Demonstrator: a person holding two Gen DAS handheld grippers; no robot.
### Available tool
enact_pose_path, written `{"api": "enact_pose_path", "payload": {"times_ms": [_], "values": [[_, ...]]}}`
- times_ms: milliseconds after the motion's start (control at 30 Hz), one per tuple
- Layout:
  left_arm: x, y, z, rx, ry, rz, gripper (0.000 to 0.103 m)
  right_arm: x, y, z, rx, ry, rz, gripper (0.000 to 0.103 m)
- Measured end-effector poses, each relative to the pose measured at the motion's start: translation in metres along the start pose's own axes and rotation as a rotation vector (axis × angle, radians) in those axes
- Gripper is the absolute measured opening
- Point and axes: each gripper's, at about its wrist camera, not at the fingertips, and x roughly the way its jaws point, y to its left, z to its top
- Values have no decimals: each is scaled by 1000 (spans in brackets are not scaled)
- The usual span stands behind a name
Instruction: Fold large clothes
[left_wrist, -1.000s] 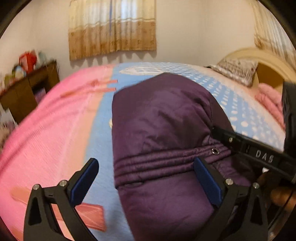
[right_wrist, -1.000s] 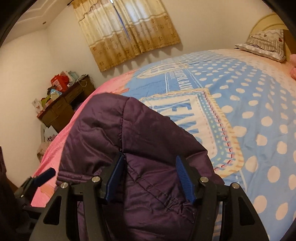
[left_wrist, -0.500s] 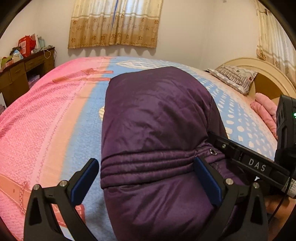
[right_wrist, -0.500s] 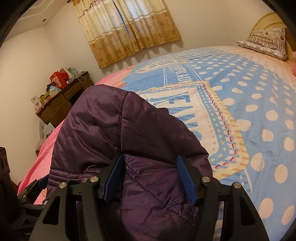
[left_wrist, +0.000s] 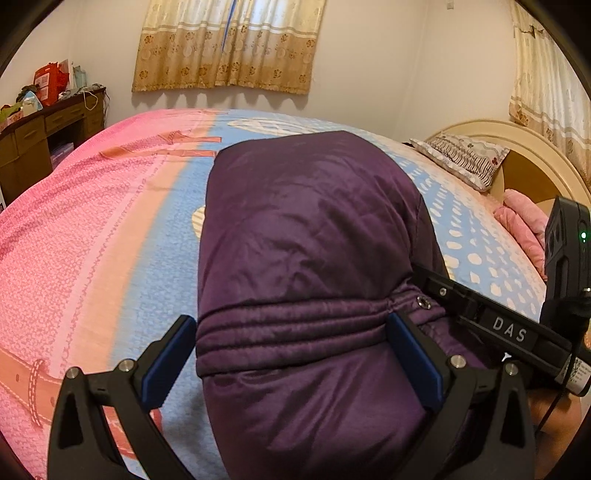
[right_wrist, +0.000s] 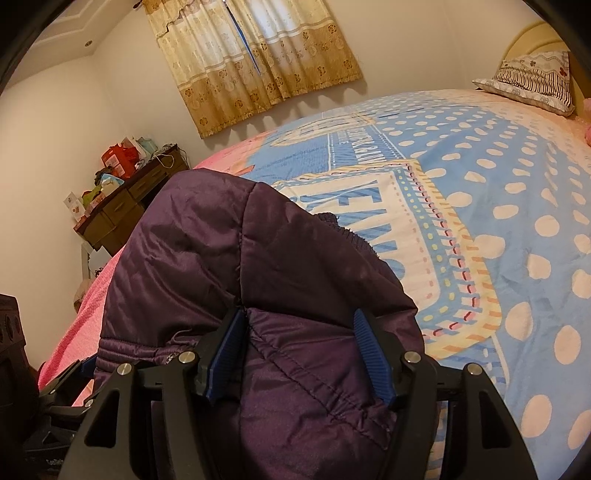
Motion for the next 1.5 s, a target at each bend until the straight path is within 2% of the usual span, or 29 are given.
{"api": "enact_pose_path", "payload": {"times_ms": [867, 1000, 1033, 1067, 1100, 1167, 1200, 1267, 1333, 1400, 1467, 1500], "values": [[2, 1, 1, -23, -4, -31, 103, 3, -3, -1, 0, -13, 0, 63], [1, 3, 4, -41, 20, -49, 103, -5, 8, 0, -57, -10, -43, 64], [-1, 6, 6, -45, 33, -67, 103, -10, 12, 1, -86, -14, -55, 65], [-5, 8, 8, -39, 41, -77, 103, -16, 16, 2, -118, -18, -69, 71], [-12, 11, 10, -21, 34, -69, 103, -28, 18, 3, -146, -32, -80, 80], [-26, 15, 12, 2, -22, -24, 103, -45, 16, 5, -147, -70, -83, 92], [-28, 18, 12, 2, -26, -20, 103, -53, 12, 6, -120, -87, -95, 93], [-21, 25, 10, -28, 9, -62, 103, -59, 2, 10, -72, -79, -102, 93], [-10, 39, 10, -110, 62, -157, 103, -56, -10, 11, -32, -41, -99, 94], [7, 55, 9, -210, 145, -285, 103, -39, -28, 11, 43, 84, -31, 97], [23, 67, 6, -288, 217, -389, 103, -30, -44, 10, 131, 132, 41, 100], [28, 70, 4, -307, 227, -414, 103, -25, -49, 9, 154, 156, 78, 100]]}}
